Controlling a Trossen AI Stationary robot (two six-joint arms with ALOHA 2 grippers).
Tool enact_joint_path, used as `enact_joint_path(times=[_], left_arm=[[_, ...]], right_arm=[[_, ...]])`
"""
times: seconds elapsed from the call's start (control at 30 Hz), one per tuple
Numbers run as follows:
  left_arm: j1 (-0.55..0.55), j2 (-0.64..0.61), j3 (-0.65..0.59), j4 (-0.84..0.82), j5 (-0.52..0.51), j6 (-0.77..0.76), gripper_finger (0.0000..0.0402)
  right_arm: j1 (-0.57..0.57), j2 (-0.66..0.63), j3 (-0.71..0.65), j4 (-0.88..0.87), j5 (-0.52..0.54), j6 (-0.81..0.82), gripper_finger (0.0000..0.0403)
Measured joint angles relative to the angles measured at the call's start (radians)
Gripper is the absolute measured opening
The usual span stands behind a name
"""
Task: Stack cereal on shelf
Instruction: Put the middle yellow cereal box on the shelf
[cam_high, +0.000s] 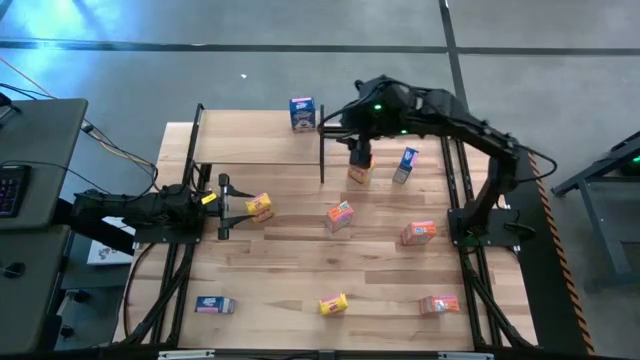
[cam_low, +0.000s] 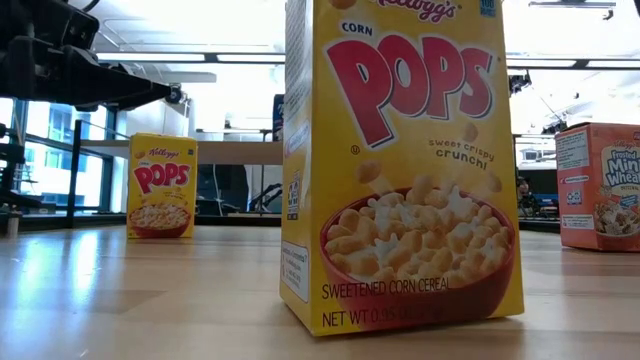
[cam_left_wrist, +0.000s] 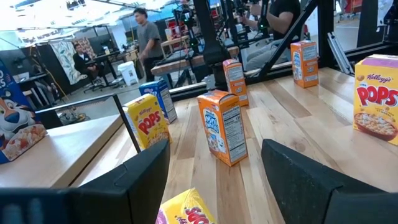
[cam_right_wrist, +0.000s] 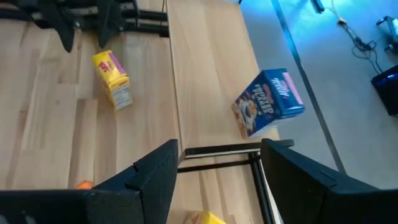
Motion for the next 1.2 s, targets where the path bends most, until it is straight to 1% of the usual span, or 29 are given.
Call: enact_joint_path(times=[0.23,0.43,0.57,0.77,0.9,1.13,1.2], left_arm=[[0.0,0.0,0.0,0.022,-0.003,-0.018,0.0246],[0.0,0.0,0.0,0.132,-0.01,-0.26,0.0246],[0.0,0.0,0.0,0.184,-0.041,-0.344,0.0246],[0.0,0.0,0.0,0.211,-0.119,-0.367,0.0246],[0.0,0.0,0.0,0.211,-0.125,-0.403,0.0246],[0.0,0.0,0.0,0.207,-0.124,-0.472,0.0246],[0.0,0.0,0.0,0.207,-0.124,-0.473,0.0246]], right_arm=[[0.0,-0.086,0.0,-0.05,0.002,0.05,0.0223],[0.0,-0.15,0.0,-0.089,0.027,0.085,0.0223],[0.0,-0.191,0.0,-0.092,0.028,0.107,0.0223],[0.0,-0.235,0.0,-0.095,0.028,0.129,0.0223],[0.0,-0.253,0.0,-0.116,0.029,0.151,0.0223],[0.0,-0.265,-0.002,-0.245,0.031,0.229,0.0223],[0.006,-0.265,-0.002,-0.259,0.047,0.246,0.0223]])
